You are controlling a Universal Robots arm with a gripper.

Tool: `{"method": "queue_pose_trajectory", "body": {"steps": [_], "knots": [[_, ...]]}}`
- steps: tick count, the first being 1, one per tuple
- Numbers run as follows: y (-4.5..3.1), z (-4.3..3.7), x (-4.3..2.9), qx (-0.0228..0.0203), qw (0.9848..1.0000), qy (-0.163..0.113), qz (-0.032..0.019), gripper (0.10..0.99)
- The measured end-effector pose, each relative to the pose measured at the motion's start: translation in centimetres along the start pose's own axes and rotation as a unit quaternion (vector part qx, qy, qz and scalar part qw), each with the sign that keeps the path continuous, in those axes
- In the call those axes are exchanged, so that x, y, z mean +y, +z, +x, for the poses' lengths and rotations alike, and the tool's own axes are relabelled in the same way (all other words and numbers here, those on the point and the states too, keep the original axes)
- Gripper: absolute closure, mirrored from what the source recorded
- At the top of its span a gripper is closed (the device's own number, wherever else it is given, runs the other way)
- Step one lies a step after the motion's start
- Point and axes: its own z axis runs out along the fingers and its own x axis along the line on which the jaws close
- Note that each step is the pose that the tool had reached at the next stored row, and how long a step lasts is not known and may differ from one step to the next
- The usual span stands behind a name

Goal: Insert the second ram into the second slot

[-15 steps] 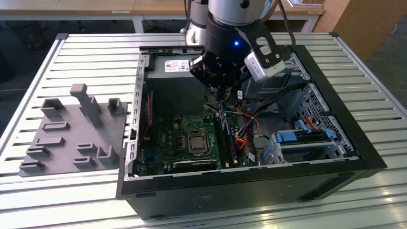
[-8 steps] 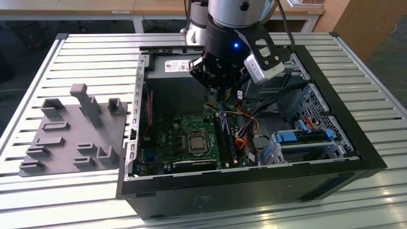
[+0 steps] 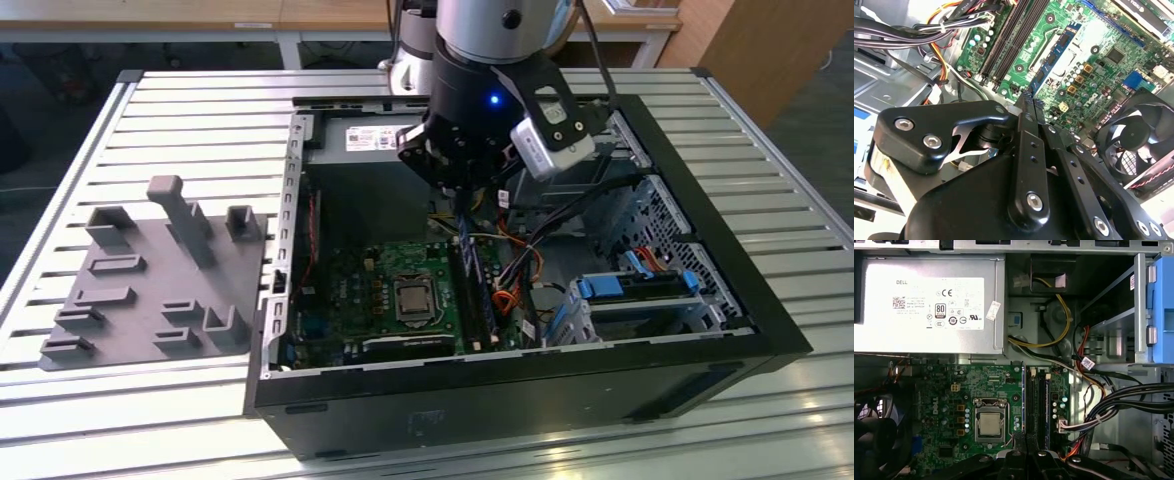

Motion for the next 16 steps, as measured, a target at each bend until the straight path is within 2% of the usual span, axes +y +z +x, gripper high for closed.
{"method": "queue_pose_trajectory", "body": {"steps": [16], "knots": [[0.42,0.0,-0.01,0.0,1.0,0.0,-0.0001,0.969]]}}
